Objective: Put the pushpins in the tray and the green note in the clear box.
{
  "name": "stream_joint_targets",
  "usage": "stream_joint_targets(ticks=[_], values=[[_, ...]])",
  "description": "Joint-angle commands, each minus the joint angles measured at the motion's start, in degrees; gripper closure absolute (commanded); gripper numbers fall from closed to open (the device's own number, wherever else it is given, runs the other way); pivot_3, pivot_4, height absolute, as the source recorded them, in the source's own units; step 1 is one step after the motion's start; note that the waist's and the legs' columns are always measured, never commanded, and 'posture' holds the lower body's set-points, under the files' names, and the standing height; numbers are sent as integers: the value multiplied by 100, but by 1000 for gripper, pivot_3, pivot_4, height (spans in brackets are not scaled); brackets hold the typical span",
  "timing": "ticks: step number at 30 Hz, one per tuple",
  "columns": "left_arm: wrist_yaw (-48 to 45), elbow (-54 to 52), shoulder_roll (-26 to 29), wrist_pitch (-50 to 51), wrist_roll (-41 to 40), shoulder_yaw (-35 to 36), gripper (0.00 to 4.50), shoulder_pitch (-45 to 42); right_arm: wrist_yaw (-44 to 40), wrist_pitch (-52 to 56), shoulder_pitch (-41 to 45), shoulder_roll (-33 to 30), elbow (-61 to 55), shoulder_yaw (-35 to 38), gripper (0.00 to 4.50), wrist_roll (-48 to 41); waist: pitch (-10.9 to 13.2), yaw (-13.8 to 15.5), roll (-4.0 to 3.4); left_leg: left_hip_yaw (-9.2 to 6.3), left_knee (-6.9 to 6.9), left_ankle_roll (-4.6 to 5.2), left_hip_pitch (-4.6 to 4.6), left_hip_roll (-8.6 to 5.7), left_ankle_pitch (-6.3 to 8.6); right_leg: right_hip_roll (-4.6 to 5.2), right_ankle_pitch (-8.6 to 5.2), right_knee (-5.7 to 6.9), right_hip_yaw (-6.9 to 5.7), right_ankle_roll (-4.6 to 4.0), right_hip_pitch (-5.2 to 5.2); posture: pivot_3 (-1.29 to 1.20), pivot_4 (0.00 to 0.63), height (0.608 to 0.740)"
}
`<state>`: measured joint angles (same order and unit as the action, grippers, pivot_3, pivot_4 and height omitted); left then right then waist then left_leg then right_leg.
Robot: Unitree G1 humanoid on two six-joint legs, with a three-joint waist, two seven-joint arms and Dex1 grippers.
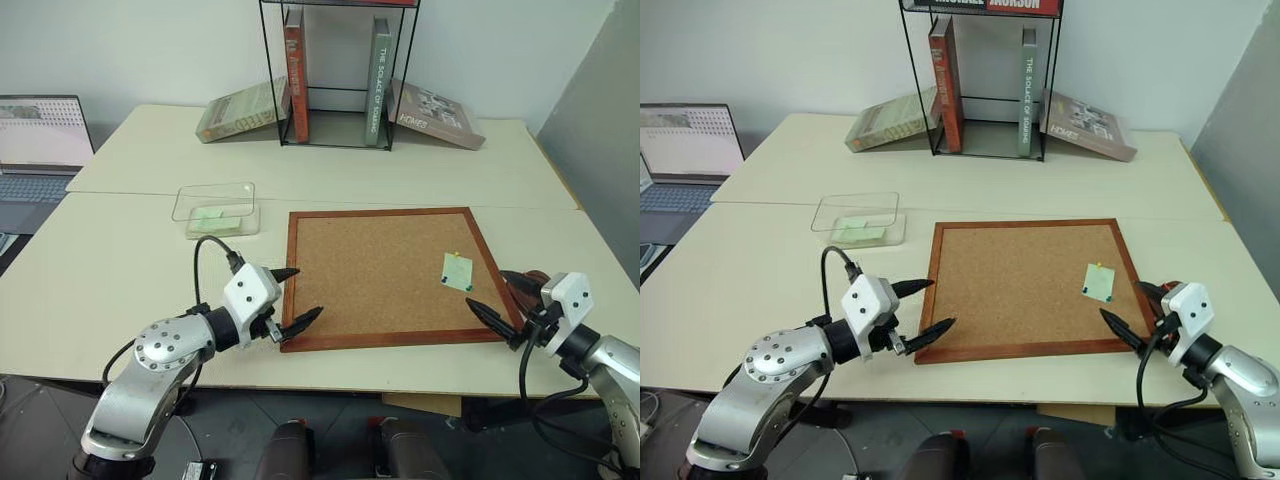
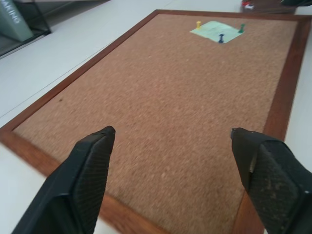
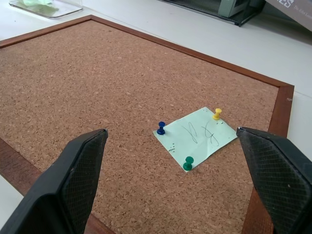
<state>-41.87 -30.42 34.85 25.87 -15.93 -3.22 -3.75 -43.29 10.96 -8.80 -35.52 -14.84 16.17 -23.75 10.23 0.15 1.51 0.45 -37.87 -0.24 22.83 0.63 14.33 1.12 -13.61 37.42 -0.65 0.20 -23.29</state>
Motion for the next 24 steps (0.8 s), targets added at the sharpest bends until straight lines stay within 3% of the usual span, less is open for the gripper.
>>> stream_joint_targets(ticks=[1, 18, 24], values=[[-14, 121, -174, 42, -23, -314, 1339, -366, 98, -51, -41, 25, -305, 159, 0, -60, 0, 1, 0, 0, 0, 0, 0, 0, 0, 0, 0, 0, 0, 0, 0, 0, 150, 740], [-168, 2160, -1315, -315, 521, -1575, 4406, -2041, 414, 233, 303, 167, -436, -174, 0, 9, -1, -4, -1, -1, -1, 1, 5, -6, 0, -9, 18, -3, 2, 31, 0, 0, 150, 740], [-139, 3270, -1773, -714, 965, -1952, 4455, -2361, 576, 471, 950, 267, -118, -398, 0, 33, -1, -14, -1, 0, -2, 1, 4, -6, 0, -10, 20, -3, 3, 34, 0, 0, 150, 740]])
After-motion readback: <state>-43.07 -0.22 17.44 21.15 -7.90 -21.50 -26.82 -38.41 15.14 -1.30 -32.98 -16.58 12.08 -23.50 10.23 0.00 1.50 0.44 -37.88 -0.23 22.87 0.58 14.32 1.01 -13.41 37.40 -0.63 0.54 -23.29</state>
